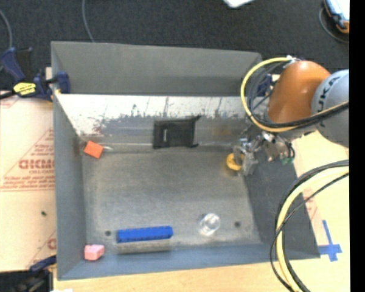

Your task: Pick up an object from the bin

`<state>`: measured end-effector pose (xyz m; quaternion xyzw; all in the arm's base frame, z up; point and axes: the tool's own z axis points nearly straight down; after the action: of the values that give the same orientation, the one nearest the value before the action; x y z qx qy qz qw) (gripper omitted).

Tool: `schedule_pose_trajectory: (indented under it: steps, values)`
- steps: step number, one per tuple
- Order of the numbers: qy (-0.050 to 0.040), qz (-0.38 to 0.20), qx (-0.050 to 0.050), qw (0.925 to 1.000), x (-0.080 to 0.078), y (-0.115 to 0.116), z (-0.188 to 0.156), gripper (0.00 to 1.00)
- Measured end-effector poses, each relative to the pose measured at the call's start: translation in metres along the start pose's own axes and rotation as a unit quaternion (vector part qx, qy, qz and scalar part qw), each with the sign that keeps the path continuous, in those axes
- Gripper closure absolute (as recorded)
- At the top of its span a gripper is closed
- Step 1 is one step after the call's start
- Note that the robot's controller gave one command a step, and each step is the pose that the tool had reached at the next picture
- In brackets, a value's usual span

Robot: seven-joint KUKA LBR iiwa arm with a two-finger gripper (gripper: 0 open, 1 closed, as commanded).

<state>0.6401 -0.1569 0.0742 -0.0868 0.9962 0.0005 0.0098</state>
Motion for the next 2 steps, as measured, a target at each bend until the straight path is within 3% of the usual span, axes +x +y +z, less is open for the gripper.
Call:
schedule_pose_trajectory:
  steps: [1, 2]
  values:
    - [-0.0064, -0.003, 0.003, 1.0000, 0.0023, 0.0142, -0.0963, 1.00]
    - [-0.0075, -0.002, 0.003, 1.0000, 0.0033, 0.0133, -0.0937, 1.00]
